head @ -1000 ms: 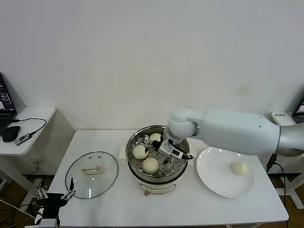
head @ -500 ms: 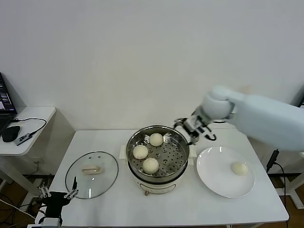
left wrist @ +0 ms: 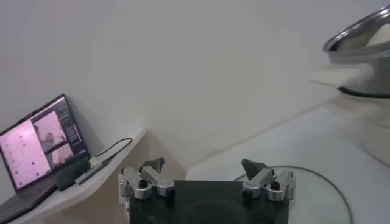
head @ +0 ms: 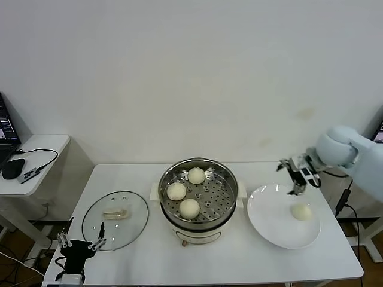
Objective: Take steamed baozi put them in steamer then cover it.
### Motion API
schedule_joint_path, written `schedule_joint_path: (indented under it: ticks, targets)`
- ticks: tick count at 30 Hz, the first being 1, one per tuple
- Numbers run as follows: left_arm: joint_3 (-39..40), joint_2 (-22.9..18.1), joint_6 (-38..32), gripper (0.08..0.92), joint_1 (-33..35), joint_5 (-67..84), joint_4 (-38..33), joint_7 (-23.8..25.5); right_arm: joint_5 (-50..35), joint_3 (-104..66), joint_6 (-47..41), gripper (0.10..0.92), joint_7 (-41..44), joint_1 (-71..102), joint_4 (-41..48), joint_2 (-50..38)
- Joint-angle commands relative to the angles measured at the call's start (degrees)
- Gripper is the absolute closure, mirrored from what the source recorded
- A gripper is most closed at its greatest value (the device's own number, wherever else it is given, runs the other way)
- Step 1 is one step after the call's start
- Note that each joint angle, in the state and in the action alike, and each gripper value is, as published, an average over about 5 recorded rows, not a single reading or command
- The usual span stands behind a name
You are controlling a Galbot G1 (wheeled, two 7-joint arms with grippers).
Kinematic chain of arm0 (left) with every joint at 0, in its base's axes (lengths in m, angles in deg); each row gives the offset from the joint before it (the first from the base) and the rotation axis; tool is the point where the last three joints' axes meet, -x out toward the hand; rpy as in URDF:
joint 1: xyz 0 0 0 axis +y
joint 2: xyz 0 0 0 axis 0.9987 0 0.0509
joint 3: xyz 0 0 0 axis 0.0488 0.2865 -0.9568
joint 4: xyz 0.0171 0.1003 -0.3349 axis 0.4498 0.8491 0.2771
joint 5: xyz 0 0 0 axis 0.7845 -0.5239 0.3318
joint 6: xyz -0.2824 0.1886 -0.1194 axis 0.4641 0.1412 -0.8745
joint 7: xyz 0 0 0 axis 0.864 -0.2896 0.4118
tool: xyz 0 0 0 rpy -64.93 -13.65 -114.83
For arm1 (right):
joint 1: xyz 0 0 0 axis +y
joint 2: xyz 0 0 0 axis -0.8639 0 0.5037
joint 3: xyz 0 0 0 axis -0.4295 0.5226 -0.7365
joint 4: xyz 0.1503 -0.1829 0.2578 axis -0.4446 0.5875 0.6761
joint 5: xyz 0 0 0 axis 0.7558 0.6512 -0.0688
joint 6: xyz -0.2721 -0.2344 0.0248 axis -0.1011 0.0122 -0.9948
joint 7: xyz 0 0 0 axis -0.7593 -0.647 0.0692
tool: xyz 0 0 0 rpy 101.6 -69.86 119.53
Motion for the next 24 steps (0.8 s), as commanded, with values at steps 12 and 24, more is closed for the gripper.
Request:
schedule_joint_path:
  ticks: [12,24]
  targets:
    - [-0.5,-0.1,0.1,0.177,0.9,-0.1,0.2,0.1,10.4,-28.1,1.7,0.203,-1.1,33.3,16.6,1.6]
    - [-1.7,0.1,0.1,0.177,1.3,0.1,0.2,0.2,12.7,-28.3,3.5,0.203,-3.3,32.9,24.1,10.2]
